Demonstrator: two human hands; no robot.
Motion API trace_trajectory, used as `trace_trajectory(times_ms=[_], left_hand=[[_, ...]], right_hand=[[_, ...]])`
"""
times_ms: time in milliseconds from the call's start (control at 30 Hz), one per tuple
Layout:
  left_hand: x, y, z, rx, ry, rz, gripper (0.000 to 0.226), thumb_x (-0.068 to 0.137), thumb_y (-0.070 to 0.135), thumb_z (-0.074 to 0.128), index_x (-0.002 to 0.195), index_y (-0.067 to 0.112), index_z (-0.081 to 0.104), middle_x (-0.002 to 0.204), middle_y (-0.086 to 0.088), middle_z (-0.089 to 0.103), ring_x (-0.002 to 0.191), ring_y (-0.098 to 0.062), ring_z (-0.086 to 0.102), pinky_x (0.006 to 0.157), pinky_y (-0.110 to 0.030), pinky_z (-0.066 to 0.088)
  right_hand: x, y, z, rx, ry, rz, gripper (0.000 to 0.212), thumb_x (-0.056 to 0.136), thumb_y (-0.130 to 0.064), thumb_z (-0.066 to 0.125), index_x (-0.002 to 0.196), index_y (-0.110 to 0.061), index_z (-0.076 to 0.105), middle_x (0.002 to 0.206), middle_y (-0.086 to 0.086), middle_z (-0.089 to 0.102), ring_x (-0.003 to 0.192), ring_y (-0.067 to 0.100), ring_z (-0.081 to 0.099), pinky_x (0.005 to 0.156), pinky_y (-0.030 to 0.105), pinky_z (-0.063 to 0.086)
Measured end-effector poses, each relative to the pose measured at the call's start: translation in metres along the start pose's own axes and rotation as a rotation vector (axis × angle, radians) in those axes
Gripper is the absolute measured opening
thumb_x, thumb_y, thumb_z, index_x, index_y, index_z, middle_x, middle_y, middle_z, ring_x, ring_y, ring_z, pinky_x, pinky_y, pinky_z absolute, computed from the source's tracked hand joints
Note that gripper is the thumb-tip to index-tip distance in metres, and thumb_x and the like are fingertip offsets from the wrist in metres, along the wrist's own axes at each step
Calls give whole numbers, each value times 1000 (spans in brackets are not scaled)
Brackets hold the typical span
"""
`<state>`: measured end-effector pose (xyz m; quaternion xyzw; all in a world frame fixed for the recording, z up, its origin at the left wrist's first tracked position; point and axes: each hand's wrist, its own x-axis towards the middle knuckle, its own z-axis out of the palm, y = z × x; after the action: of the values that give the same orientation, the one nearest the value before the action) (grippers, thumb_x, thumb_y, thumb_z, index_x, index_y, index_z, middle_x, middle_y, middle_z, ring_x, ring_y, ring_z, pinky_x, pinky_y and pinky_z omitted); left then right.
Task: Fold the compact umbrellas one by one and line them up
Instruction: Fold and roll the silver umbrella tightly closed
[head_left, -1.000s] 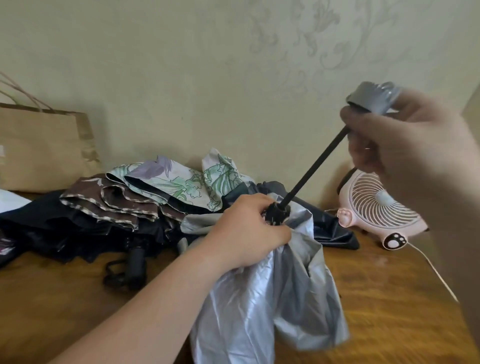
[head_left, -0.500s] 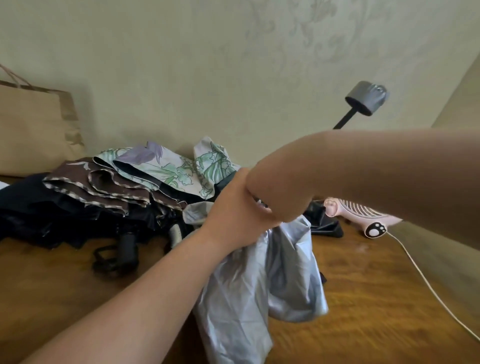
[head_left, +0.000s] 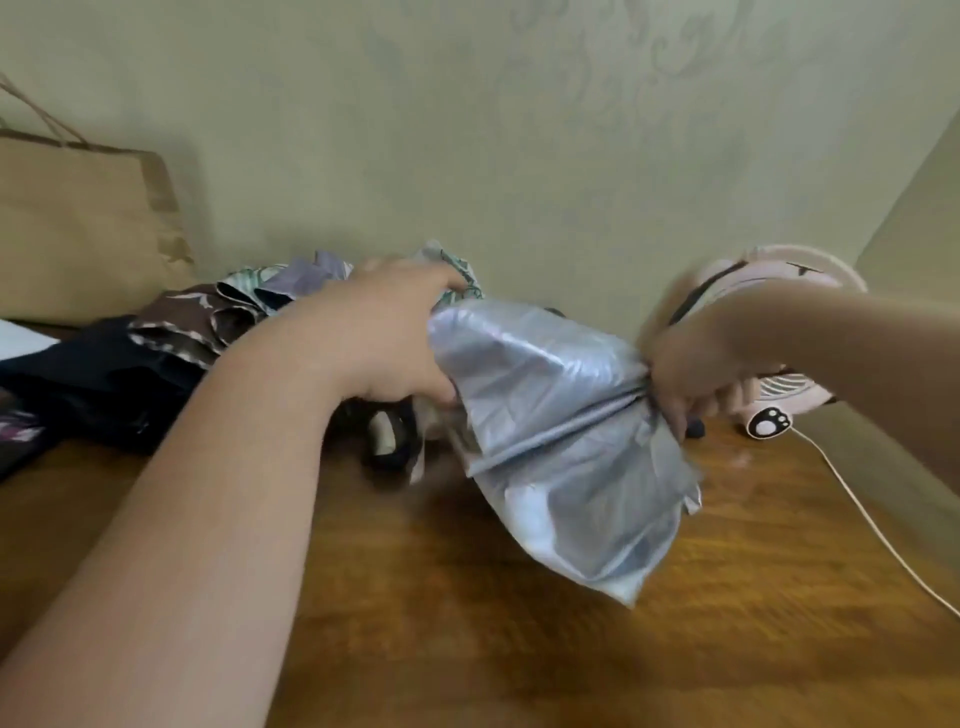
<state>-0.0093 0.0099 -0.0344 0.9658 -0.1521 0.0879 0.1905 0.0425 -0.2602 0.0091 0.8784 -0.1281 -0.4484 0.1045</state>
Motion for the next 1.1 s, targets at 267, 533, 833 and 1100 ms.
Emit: trace_trajectory(times_ms=[267, 533, 833, 1100], left_hand=[[-10, -8, -9, -654, 68, -51, 106, 36, 91, 78, 131, 50, 55, 112, 22, 72, 110, 3, 66, 105, -41, 51], [-21, 60, 20, -551, -36, 250, 109, 65, 47, 94, 140, 73, 20, 145, 44, 38, 132, 21, 38, 110, -14, 38], [-30, 44, 55, -439, 167, 171, 101, 85, 25, 83, 138, 76, 13, 132, 33, 45, 87, 3, 65, 82, -24, 54], [-25, 26, 87, -567, 33, -57, 99, 77, 46, 87, 153, 41, 24, 139, 19, 50, 118, 6, 55, 103, -21, 44]], right_hand=[[39, 57, 73, 479, 187, -372, 32, 35, -28, 67, 55, -22, 42, 51, 0, 33, 45, 15, 27, 45, 22, 20], [54, 52, 68, 387, 605, -380, 33, 63, -34, 72, 83, -8, 69, 89, 13, 69, 79, 25, 57, 63, 33, 46], [51, 52, 76, 439, 1296, -200, 24, 87, -21, 63, 71, -23, 45, 69, -6, 52, 65, 21, 52, 56, 32, 42], [57, 47, 87, 863, 892, -596, 19, 89, -4, 62, 72, -8, 58, 61, 4, 51, 58, 21, 44, 52, 31, 35]])
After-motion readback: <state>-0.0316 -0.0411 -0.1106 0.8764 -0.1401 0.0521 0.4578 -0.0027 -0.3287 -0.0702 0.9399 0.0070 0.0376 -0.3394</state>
